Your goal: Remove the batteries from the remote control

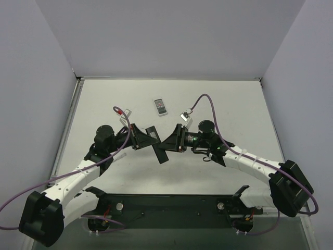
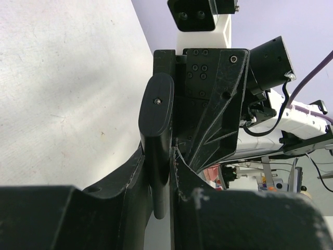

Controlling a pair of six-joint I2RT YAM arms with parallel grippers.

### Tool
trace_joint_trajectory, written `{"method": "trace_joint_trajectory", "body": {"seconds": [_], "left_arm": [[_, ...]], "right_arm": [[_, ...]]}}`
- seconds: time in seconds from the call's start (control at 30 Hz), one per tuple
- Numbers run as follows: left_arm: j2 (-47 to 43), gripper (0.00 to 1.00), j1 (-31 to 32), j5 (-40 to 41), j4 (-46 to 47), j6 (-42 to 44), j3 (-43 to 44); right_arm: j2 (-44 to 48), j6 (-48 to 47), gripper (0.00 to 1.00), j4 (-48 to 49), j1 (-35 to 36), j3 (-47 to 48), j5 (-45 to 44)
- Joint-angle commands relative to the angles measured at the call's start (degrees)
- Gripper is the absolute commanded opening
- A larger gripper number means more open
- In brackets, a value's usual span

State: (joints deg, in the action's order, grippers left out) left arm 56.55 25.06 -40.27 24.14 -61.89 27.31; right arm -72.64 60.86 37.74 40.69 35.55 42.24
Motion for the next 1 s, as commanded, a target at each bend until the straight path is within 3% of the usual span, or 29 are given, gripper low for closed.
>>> {"method": "trace_joint_trajectory", "body": {"seconds": [0.0,0.2,0.4,0.5,0.63,0.83,0.97], "left_arm": [[0.13,0.0,0.17,0.63,7.32,-1.13,-0.41],[0.66,0.0,0.08,1.16,8.38,-2.88,-0.59],[0.93,0.0,-0.1,2.12,10.05,-4.3,-0.86],[1.36,0.0,-1.15,5.71,4.61,-2.37,-0.24],[5.75,0.0,-2.73,5.73,11.96,-3.94,-0.59],[9.45,0.0,-3.96,5.73,12.76,-1.31,1.52],[9.54,0.0,-5.02,5.73,13.3,-0.78,1.52]], "right_arm": [[-0.39,2.5,0.41,5.24,0.09,-0.21,0.3],[-2.06,2.16,0.4,5.68,0.71,-0.04,0.21],[-2.33,2.95,0.2,6.3,0.97,-1.19,0.39],[-3.38,1.9,0.23,3.67,1.06,-0.4,0.3],[-6.1,1.36,0.19,2.42,0.97,0.57,1.18],[-8.13,4.7,0.24,7.0,0.8,-1.36,3.73],[-8.22,5.4,0.18,7.7,0.8,-2.67,3.99]]}}
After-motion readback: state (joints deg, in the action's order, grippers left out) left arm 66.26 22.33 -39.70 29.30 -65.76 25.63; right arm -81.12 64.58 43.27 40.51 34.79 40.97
